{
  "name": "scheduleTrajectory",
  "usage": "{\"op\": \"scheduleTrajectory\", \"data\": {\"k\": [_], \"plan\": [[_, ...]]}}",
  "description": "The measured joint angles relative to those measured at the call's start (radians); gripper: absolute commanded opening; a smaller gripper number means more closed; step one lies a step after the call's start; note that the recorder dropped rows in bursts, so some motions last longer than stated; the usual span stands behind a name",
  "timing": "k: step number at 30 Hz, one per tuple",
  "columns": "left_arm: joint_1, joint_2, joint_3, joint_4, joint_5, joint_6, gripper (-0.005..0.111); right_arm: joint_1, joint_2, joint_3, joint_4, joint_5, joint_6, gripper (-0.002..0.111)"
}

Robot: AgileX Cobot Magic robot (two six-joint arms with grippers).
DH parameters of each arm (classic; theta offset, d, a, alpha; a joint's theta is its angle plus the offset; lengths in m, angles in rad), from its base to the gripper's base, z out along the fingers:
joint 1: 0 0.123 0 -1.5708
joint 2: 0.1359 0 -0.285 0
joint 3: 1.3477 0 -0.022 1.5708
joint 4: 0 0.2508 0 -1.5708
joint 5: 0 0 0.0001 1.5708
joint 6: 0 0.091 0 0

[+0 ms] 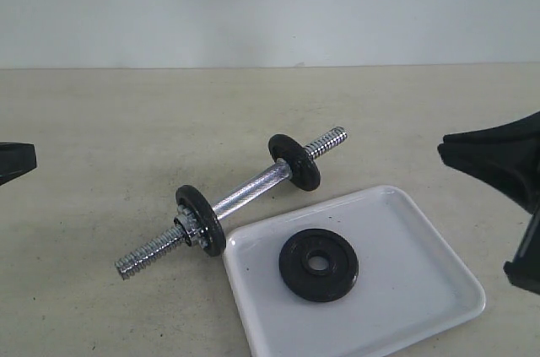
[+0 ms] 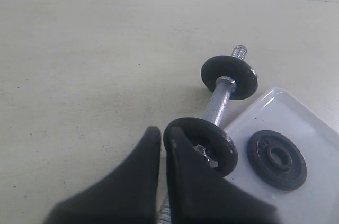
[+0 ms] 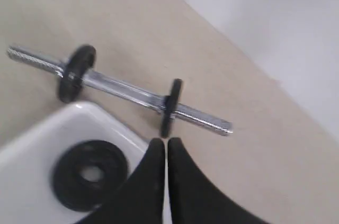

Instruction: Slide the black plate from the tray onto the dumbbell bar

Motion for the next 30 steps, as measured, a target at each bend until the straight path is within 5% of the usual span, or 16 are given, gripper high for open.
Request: {"op": "scheduleTrajectory", "data": {"k": [12, 18, 23, 24, 28, 30], "plan": [[0.0, 0.0, 0.0, -0.002, 0.0, 0.0, 0.004, 0.0, 0.0, -0.013, 0.0, 0.45, -0.616, 0.0], [0.0, 0.0, 0.0, -0.006, -0.002, 0.0, 0.004, 0.109, 0.0, -0.085, 0.006, 0.848, -0.888, 0.0], [0.0, 0.0, 0.0, -0.025, -0.004, 0.0, 0.004, 0.129, 0.0, -0.105, 0.411, 0.924, -0.457, 0.0], [0.0, 0.0, 0.0, -0.026, -0.004, 0.0, 0.004, 0.129, 0.0, -0.114, 0.624, 0.987, -0.417, 0.0], [0.0, 0.0, 0.0, -0.026, -0.019, 0.0, 0.004, 0.129, 0.022, -0.121, 1.255, 1.299, -0.787, 0.0], [0.0, 0.0, 0.0, -0.026, -0.023, 0.0, 0.004, 0.129, 0.048, -0.121, 1.386, 1.389, -0.884, 0.0]]}}
